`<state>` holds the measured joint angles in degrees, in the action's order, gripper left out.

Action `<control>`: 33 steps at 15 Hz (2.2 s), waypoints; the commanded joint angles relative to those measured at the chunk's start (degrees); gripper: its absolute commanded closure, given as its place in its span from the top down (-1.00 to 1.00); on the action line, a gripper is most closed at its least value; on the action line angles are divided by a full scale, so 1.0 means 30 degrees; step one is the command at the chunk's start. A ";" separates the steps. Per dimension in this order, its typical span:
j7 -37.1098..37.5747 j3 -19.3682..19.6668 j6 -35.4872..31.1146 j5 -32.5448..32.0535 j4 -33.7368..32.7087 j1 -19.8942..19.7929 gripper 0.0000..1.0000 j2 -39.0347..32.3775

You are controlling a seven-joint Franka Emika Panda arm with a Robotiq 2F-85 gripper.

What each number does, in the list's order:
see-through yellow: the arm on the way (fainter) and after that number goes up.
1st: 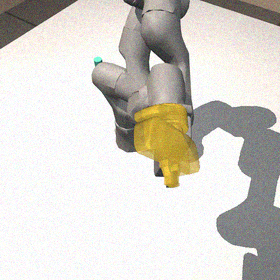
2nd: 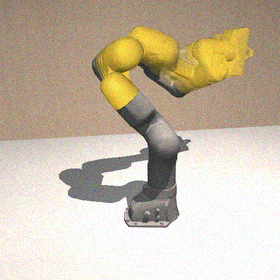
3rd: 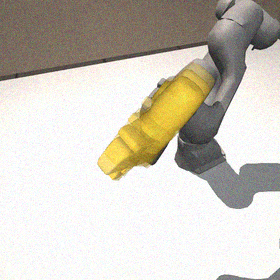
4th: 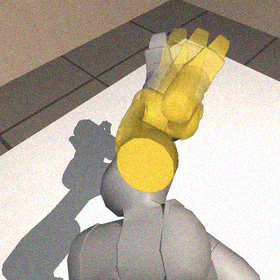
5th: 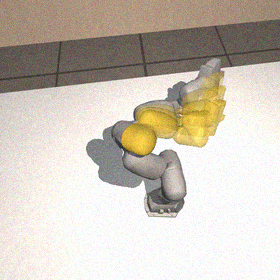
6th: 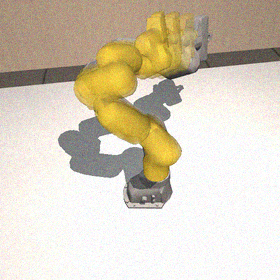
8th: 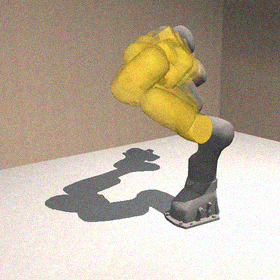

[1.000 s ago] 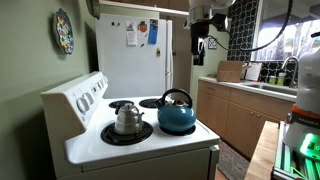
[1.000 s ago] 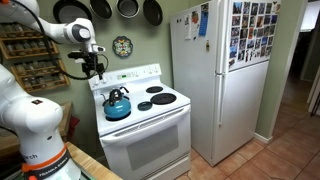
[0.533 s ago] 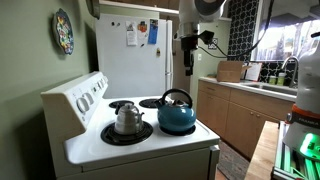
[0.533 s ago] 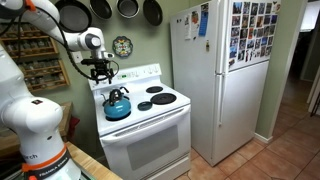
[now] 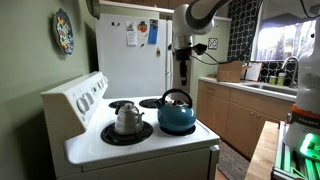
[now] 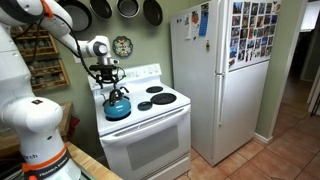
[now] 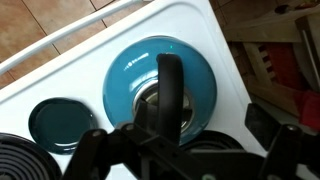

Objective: Move the blue kettle to the back right side of the stove

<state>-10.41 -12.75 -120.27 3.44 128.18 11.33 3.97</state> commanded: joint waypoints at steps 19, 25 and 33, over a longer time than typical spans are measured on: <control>0.0418 0.0362 -0.1132 -0.0987 -0.2029 -0.0021 0.22 -0.3270; 0.0751 0.0352 -0.0768 -0.1055 -0.2282 0.0015 -0.72 -0.3391; 0.1603 0.0251 0.0373 -0.1155 -0.3326 0.0174 -0.75 -0.3030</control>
<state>-7.72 -11.91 -122.92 0.89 120.99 11.45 -6.25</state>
